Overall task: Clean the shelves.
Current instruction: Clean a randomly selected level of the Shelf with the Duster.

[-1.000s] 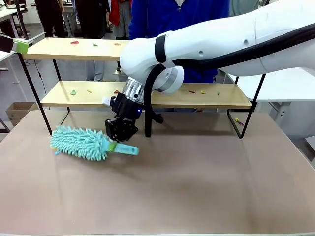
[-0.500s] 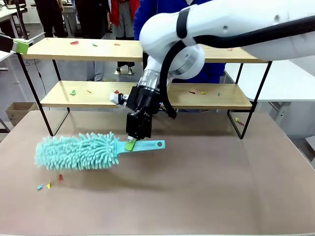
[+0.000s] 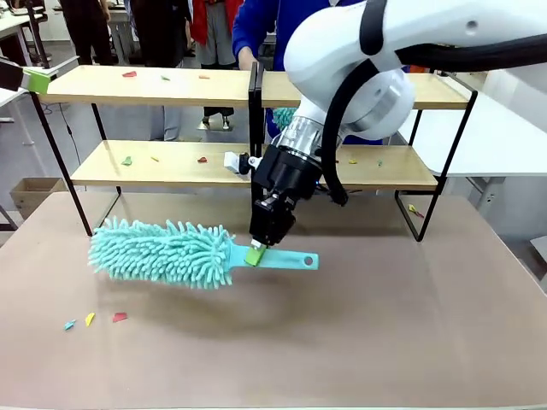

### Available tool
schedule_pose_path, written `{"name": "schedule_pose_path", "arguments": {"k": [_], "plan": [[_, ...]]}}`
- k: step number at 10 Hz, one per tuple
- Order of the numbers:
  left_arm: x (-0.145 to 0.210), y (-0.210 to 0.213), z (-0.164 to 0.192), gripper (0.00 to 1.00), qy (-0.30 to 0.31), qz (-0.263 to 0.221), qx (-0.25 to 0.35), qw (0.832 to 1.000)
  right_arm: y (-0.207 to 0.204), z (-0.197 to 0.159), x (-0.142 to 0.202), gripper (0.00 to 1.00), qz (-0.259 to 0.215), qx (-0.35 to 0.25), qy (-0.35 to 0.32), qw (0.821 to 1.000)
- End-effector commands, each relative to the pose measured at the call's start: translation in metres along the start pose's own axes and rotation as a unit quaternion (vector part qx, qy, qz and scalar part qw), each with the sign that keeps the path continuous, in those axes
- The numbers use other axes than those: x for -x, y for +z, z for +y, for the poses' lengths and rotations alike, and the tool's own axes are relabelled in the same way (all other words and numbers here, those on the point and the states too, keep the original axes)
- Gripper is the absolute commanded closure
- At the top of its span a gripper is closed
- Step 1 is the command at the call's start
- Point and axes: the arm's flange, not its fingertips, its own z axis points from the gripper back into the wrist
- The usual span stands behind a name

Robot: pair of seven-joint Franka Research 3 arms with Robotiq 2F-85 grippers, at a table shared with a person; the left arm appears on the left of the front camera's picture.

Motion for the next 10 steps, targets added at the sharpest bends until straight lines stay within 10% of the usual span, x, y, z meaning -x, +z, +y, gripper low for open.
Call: {"name": "schedule_pose_path", "arguments": {"k": [1,7,10], "plan": [[0.001,0.0,0.0,0.0,-0.001,0.002,-0.001,1.0,0.012,0.015,0.041,0.88,-0.014,-0.069,0.034,0.997],[0.001,0.0,0.0,0.0,-0.001,0.002,-0.001,1.0,0.069,0.109,0.27,0.88,-0.119,-0.068,0.029,0.99],[0.001,0.0,0.0,0.0,-0.001,0.002,-0.001,1.0,0.059,0.147,0.305,0.88,-0.143,-0.019,-0.006,0.99]]}}
